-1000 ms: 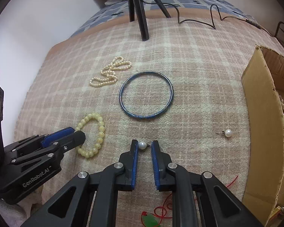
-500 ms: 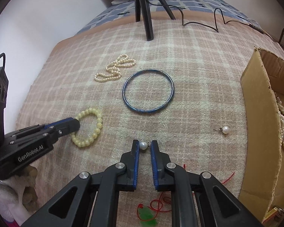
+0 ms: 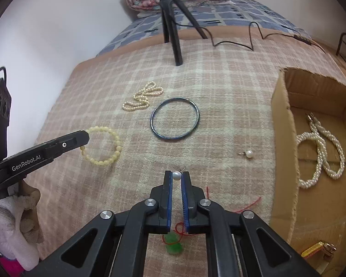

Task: Organize jewelry
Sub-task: 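Carry the bracelet and earring over the box and open both grippers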

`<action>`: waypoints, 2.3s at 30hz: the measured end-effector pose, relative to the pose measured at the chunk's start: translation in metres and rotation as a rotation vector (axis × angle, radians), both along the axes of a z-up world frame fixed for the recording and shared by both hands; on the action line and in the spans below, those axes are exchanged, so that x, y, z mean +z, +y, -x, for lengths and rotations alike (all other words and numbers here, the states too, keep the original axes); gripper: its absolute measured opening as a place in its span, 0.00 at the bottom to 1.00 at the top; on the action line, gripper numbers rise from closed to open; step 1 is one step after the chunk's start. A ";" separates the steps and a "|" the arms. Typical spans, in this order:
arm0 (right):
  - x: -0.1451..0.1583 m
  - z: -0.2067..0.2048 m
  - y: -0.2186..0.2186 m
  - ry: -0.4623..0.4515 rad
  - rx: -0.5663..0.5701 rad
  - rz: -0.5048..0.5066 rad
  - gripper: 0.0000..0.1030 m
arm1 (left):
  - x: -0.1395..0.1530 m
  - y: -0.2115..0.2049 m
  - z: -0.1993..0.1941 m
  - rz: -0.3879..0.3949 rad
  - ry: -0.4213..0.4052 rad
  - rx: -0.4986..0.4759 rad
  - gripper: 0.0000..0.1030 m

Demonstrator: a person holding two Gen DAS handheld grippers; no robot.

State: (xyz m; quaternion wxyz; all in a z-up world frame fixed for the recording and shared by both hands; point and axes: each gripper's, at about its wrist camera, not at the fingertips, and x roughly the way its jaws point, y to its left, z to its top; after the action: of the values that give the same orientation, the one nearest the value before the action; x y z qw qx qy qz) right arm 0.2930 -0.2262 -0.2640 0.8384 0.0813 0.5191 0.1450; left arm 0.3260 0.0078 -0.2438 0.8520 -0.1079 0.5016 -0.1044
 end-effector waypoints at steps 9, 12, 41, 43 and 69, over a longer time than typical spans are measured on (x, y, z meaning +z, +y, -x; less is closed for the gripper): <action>0.022 0.006 -0.022 -0.037 -0.039 -0.066 0.05 | 0.020 -0.007 0.004 0.032 -0.039 -0.014 0.05; 0.032 0.009 -0.027 -0.060 -0.047 -0.072 0.05 | 0.032 -0.014 0.008 0.054 -0.060 -0.033 0.05; 0.078 0.024 -0.170 -0.176 -0.269 -0.053 0.05 | 0.077 -0.198 0.078 0.191 -0.079 -0.386 0.05; 0.076 0.022 -0.178 -0.172 -0.281 -0.052 0.05 | 0.072 -0.207 0.080 0.189 -0.064 -0.401 0.05; 0.065 0.005 -0.190 -0.169 -0.306 0.083 0.42 | 0.044 -0.248 0.096 0.093 -0.059 -0.476 0.06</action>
State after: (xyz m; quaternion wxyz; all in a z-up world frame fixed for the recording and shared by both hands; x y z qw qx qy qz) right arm 0.2875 -0.4165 -0.1989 0.8940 0.1122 0.4338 0.0004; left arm 0.2295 -0.2404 -0.1998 0.8118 -0.0227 0.4827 -0.3280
